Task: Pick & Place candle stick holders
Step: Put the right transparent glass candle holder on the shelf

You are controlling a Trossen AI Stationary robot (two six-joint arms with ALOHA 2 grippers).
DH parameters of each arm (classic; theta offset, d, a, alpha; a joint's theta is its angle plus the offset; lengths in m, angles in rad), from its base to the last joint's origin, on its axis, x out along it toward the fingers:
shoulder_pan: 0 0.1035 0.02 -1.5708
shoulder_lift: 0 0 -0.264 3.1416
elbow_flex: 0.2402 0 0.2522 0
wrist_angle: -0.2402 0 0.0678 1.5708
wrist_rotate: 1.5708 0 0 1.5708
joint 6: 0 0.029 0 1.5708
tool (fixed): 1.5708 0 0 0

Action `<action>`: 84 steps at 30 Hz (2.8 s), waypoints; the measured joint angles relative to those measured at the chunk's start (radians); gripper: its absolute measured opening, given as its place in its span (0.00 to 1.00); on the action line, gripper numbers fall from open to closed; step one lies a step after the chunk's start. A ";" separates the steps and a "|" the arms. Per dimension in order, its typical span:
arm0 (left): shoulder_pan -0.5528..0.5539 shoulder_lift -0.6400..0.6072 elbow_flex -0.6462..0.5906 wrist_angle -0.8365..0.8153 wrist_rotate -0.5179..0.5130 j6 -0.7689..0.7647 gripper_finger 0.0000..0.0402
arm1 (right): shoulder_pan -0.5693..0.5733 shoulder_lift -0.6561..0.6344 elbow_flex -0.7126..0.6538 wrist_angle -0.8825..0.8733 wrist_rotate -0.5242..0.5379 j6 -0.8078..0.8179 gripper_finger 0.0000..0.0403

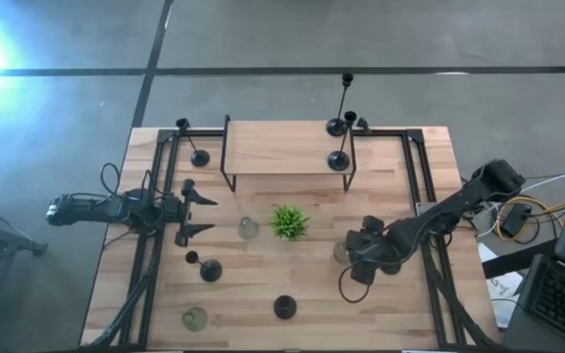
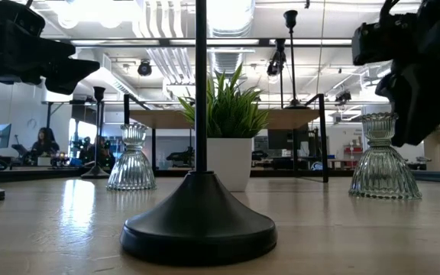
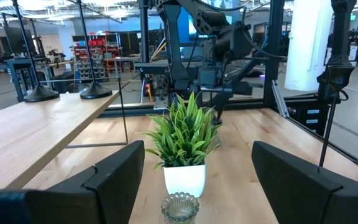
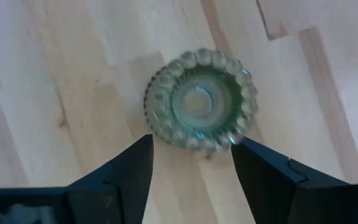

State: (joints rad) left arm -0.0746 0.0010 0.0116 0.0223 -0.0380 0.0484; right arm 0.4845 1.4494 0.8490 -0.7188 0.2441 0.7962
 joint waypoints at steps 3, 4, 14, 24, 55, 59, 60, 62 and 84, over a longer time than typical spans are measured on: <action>0.000 0.000 0.000 0.000 0.000 0.000 0.75 | 0.000 0.024 0.000 0.001 0.028 -0.008 0.54; 0.000 0.000 0.000 0.000 0.000 0.000 0.75 | 0.000 0.031 0.000 0.002 0.040 -0.008 0.53; 0.000 0.000 0.000 0.000 0.000 0.000 0.75 | -0.001 0.066 0.000 0.121 0.074 0.008 0.47; 0.000 0.000 0.000 0.000 0.000 0.000 0.75 | 0.000 0.067 0.001 0.181 0.156 0.022 0.41; 0.000 0.000 0.000 0.000 0.000 0.000 0.75 | -0.069 0.067 -0.081 0.304 0.377 0.054 0.36; 0.000 0.000 0.000 0.000 0.000 0.000 0.75 | -0.083 0.057 -0.029 0.308 0.384 -0.001 0.36; 0.000 0.000 0.000 0.000 0.000 0.000 0.75 | -0.090 0.056 -0.009 0.308 0.385 -0.021 0.36; 0.000 0.000 0.000 0.000 0.000 0.000 0.75 | -0.106 0.051 0.031 0.301 0.385 -0.066 0.36; 0.000 0.000 0.000 0.000 0.000 0.000 0.75 | -0.345 0.040 0.406 0.153 0.525 -0.271 0.36</action>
State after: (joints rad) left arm -0.0743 0.0006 0.0116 0.0223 -0.0380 0.0485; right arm 0.1393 1.4899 1.2548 -0.5662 0.7690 0.5255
